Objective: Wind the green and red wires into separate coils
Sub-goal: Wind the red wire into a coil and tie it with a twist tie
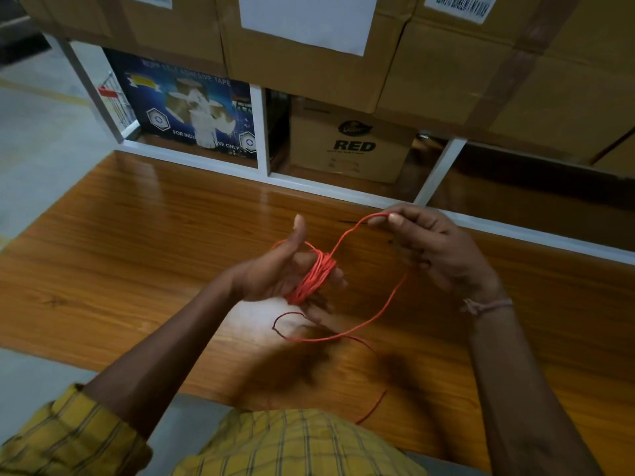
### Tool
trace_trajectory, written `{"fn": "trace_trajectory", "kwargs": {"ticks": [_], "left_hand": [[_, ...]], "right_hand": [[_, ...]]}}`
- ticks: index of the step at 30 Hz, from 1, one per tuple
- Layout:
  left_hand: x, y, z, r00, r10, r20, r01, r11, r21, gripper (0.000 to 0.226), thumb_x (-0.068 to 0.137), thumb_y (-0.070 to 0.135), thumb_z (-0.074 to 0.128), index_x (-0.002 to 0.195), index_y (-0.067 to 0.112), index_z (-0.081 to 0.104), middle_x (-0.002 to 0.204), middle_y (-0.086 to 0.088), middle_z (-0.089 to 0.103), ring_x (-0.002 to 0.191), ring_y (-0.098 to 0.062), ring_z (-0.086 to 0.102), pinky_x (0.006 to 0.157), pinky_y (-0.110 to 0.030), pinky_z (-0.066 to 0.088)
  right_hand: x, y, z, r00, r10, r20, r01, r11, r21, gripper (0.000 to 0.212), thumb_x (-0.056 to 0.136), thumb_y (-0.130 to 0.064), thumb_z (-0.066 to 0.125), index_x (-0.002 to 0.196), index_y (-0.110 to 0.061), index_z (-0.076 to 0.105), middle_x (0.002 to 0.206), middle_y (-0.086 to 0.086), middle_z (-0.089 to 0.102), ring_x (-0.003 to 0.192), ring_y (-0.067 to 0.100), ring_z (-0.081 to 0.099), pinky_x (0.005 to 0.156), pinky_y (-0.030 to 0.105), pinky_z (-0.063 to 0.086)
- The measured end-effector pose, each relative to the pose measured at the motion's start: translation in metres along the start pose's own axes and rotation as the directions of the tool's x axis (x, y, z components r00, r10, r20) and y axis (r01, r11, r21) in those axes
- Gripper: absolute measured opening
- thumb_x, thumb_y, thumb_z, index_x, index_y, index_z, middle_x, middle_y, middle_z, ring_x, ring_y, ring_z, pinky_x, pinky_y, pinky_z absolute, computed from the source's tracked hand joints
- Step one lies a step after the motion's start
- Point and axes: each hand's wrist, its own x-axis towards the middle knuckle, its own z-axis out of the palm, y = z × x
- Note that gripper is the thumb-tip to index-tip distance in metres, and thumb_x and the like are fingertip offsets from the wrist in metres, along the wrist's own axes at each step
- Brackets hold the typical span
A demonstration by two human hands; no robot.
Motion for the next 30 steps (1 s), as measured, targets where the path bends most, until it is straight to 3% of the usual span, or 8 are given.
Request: {"fn": "trace_trajectory", "kwargs": {"ticks": [4,8,10,13,18,21,24,30], "left_hand": [[-0.006,0.004,0.008,0.94,0.1,0.325,-0.038,0.981,-0.192,0.137,0.077,0.099,0.03,0.155,-0.013,0.028,0.16,-0.036,0.038,0.127,-0.054,0.057,0.077,-0.033,0.063],[-0.014,0.016,0.009,0.881,0.208,0.426,-0.079,0.951,-0.3,0.142,0.076,0.098,0.036,0.156,-0.017,0.019,0.163,-0.039,0.03,0.138,-0.069,0.034,0.074,-0.03,0.064],[-0.018,0.021,0.01,0.849,0.244,0.468,-0.078,0.935,-0.347,0.143,0.075,0.099,0.034,0.155,-0.018,0.017,0.163,-0.042,0.026,0.139,-0.073,0.026,0.071,-0.029,0.063],[-0.018,0.026,0.014,0.789,0.339,0.512,-0.076,0.882,-0.466,0.143,0.072,0.101,0.016,0.155,-0.016,0.016,0.162,-0.047,0.018,0.13,-0.06,0.054,0.068,-0.029,0.062],[-0.015,0.027,0.016,0.815,0.511,0.275,-0.224,0.714,-0.664,0.144,0.069,0.102,0.013,0.157,-0.011,0.019,0.161,-0.043,0.023,0.124,-0.049,0.065,0.082,-0.04,0.066],[-0.012,0.036,0.015,0.825,0.546,0.144,-0.33,0.674,-0.661,0.147,0.069,0.106,0.01,0.164,-0.006,0.008,0.169,-0.037,0.014,0.147,-0.064,0.031,0.109,-0.057,0.05],[-0.005,0.038,0.009,0.828,0.56,-0.006,-0.437,0.639,-0.633,0.144,0.072,0.103,0.013,0.164,-0.007,0.006,0.169,-0.036,0.016,0.152,-0.065,0.016,0.122,-0.068,0.023],[0.009,0.017,-0.003,0.868,0.317,-0.382,-0.419,0.881,-0.221,0.12,0.08,0.09,0.0,0.157,0.007,0.04,0.16,-0.018,0.048,0.14,-0.041,0.057,0.12,-0.06,0.04]], "right_hand": [[0.023,0.027,0.006,0.978,0.098,-0.184,-0.123,0.984,-0.128,0.027,0.11,-0.027,0.053,0.102,-0.013,0.075,0.062,0.01,0.033,0.05,0.015,0.026,0.046,0.028,0.021],[0.026,0.049,0.021,0.943,0.165,-0.29,-0.249,0.928,-0.278,0.034,0.106,-0.037,0.06,0.102,-0.007,0.075,0.047,-0.025,0.054,0.046,-0.006,0.052,0.051,0.015,0.035],[0.025,0.058,0.025,0.938,0.159,-0.309,-0.259,0.913,-0.316,0.041,0.104,-0.044,0.061,0.094,-0.007,0.075,0.049,-0.028,0.056,0.051,-0.01,0.055,0.06,0.022,0.034],[0.026,0.063,0.031,0.952,0.155,-0.265,-0.245,0.902,-0.356,0.043,0.105,-0.05,0.058,0.09,-0.015,0.077,0.076,-0.017,0.074,0.076,-0.003,0.067,0.073,0.034,0.047],[0.026,0.076,0.048,0.956,0.257,-0.144,-0.294,0.874,-0.387,0.042,0.097,-0.059,0.053,0.108,-0.026,0.079,0.109,0.015,0.077,0.093,0.026,0.071,0.082,0.042,0.058],[0.02,0.083,0.059,0.934,0.354,-0.05,-0.345,0.856,-0.385,0.036,0.109,-0.048,0.05,0.114,-0.027,0.079,0.083,-0.008,0.074,0.066,0.003,0.06,0.058,0.017,0.044],[0.01,0.087,0.076,0.885,0.461,0.068,-0.416,0.848,-0.327,0.031,0.111,-0.035,0.049,0.112,-0.027,0.079,0.067,-0.003,0.051,0.048,0.005,0.039,0.044,0.021,0.026],[-0.022,0.048,0.087,0.813,0.473,0.34,-0.303,0.841,-0.448,0.028,0.111,-0.044,0.048,0.127,-0.035,0.069,0.07,0.006,0.06,0.045,0.011,0.045,0.042,0.024,0.034]]}}
